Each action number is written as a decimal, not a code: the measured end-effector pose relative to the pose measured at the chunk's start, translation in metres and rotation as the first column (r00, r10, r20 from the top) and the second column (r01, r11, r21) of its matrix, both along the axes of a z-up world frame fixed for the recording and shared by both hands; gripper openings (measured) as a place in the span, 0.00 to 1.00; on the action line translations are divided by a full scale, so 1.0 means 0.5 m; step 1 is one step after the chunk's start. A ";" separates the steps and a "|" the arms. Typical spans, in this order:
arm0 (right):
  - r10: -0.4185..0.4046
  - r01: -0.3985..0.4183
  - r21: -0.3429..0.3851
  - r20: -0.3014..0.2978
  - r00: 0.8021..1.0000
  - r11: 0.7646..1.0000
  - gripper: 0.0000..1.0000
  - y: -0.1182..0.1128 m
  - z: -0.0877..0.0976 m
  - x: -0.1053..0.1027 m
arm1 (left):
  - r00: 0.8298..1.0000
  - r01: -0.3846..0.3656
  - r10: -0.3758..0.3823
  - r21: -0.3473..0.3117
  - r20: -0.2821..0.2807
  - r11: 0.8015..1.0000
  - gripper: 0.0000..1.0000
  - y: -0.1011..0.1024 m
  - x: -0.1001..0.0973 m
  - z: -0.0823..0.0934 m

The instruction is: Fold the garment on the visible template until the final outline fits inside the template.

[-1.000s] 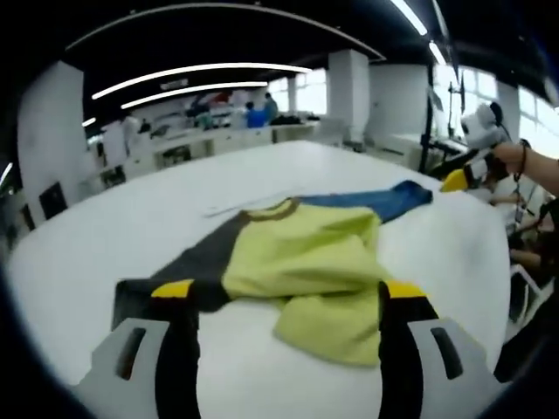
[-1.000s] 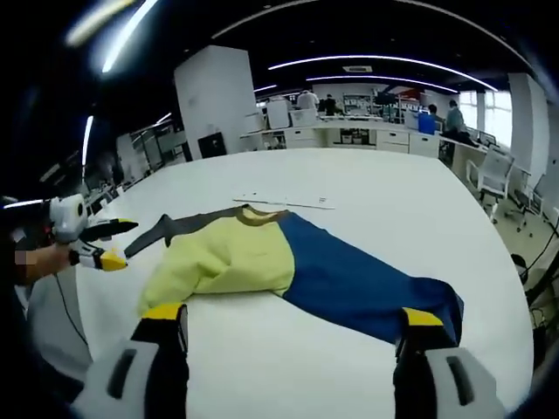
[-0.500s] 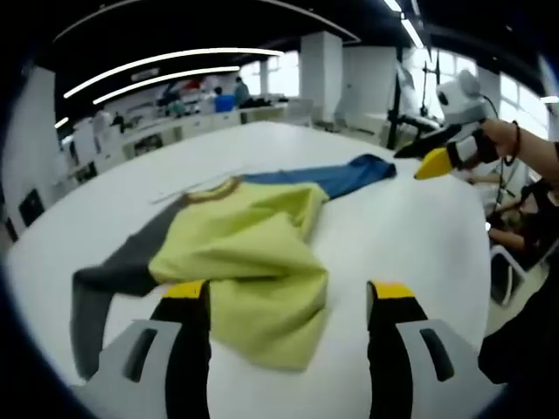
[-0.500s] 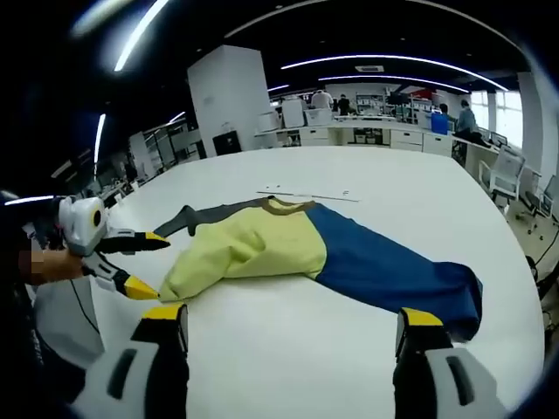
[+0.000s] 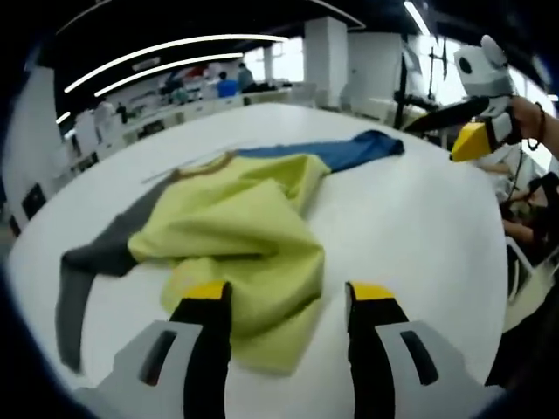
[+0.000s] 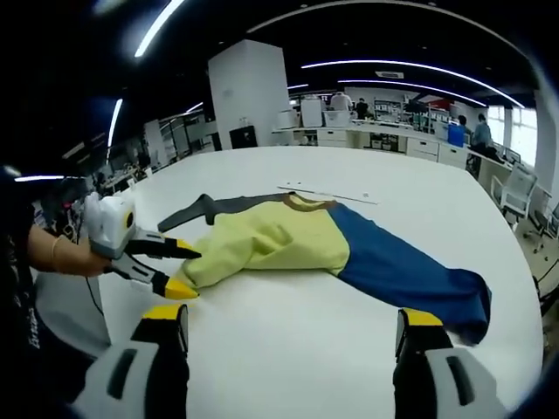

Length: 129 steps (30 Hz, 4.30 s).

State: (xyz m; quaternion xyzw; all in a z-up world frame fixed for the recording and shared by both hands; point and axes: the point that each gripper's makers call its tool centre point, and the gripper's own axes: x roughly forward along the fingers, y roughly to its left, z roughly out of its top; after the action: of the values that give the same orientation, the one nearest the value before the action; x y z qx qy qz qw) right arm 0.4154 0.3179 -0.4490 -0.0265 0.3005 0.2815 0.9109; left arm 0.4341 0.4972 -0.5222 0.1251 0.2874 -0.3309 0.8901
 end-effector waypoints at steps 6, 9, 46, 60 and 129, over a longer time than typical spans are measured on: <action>0.042 -0.042 0.011 -0.003 0.999 0.999 0.99 0.022 0.001 -0.011 | 0.999 -0.022 0.022 -0.015 -0.043 1.000 0.45 0.003 0.002 -0.019; 0.066 -0.066 0.010 -0.005 0.998 0.998 0.99 0.032 0.003 -0.018 | 1.000 -0.012 0.012 0.031 -0.007 0.999 0.40 0.011 0.013 -0.024; 0.037 -0.036 0.010 -0.031 0.999 0.999 0.90 0.080 -0.020 -0.026 | 0.997 -0.011 0.021 -0.127 0.079 0.992 0.01 0.051 0.217 0.175; 0.003 -0.002 0.025 -0.063 0.998 1.000 0.74 0.121 -0.060 -0.021 | 0.990 -0.099 0.109 -0.112 0.093 0.989 0.01 0.061 0.314 0.127; 0.287 -0.286 0.076 -0.004 0.958 0.955 0.51 0.432 -0.088 0.111 | 0.986 -0.168 0.160 -0.189 -0.055 0.968 0.14 0.189 0.258 0.046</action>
State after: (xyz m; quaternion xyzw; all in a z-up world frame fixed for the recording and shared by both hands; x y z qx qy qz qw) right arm 0.4711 0.5340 -0.4929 -0.0337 0.2896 0.4216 0.8586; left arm 0.5630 0.5916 -0.4991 0.0077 0.2808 -0.2847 0.9165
